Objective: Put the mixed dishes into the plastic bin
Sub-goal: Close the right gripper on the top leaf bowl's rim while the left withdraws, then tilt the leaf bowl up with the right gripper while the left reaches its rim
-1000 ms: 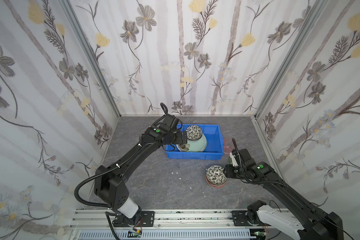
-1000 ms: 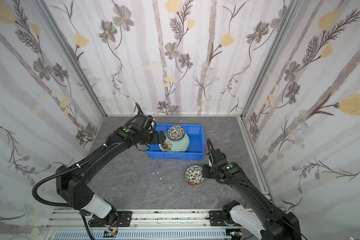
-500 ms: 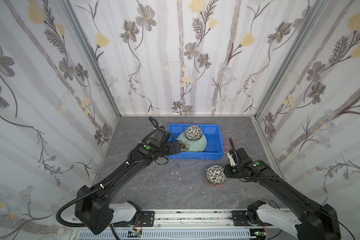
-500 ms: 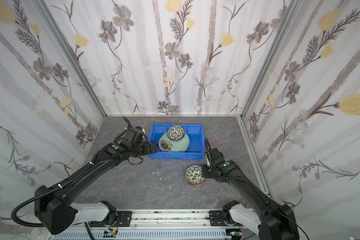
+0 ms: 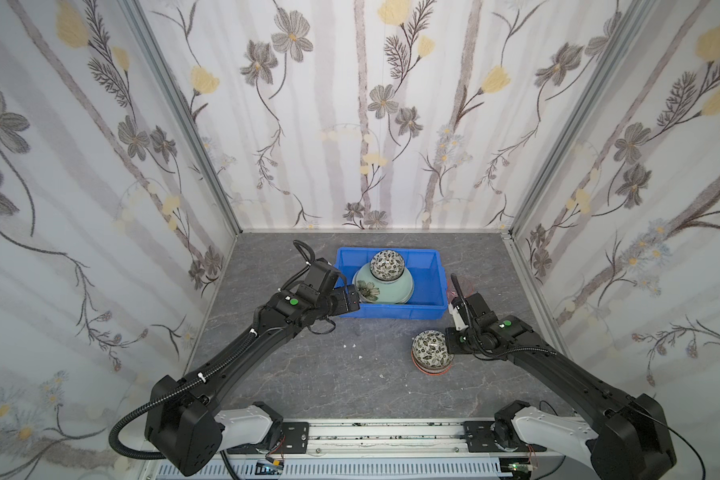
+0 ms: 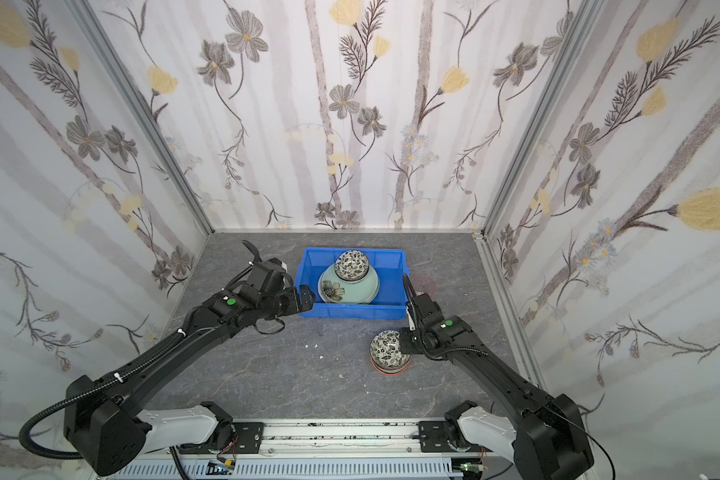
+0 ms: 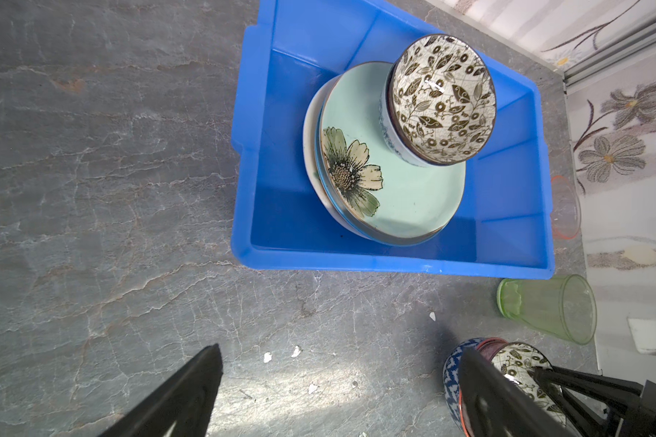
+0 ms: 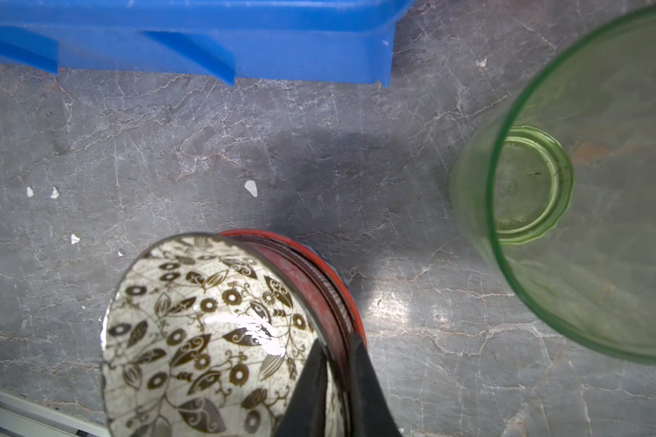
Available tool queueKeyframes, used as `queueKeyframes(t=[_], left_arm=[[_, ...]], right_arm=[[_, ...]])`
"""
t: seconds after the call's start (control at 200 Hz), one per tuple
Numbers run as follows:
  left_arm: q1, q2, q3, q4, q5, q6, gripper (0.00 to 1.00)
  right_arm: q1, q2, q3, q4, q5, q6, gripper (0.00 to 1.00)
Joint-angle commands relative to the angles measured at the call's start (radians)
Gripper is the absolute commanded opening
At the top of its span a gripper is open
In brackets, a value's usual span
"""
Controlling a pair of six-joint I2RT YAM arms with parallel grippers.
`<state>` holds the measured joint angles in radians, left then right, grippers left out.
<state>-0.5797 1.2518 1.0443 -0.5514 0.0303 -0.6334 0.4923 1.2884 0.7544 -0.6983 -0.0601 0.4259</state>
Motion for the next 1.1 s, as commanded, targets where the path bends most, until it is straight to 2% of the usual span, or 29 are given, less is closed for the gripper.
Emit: queueKeyframes(t=[0.0,0.145,0.705,0.904,1.094], left_arm=[[0.000,-0.035,-0.024,0.022,-0.006,-0.029,1.00],[0.000,-0.075,-0.062,0.022,-0.010,-0.048,1.00],[-0.027,-0.199,-0.190,0.021,0.048,-0.175,1.00],[-0.077,-0.192,-0.187,0.021,0.037,-0.218,1.00],[-0.184,-0.133,-0.138,0.021,0.008,-0.269,0.99]], right_arm=[[0.010,0.006,0.034,0.031,0.029,-0.005,0.08],[0.025,0.020,0.054,0.009,0.046,-0.018,0.04],[0.070,0.045,0.152,-0.082,0.050,-0.071,0.00],[0.097,0.055,0.214,-0.127,0.053,-0.088,0.00],[0.124,0.085,0.278,-0.135,0.039,-0.093,0.00]])
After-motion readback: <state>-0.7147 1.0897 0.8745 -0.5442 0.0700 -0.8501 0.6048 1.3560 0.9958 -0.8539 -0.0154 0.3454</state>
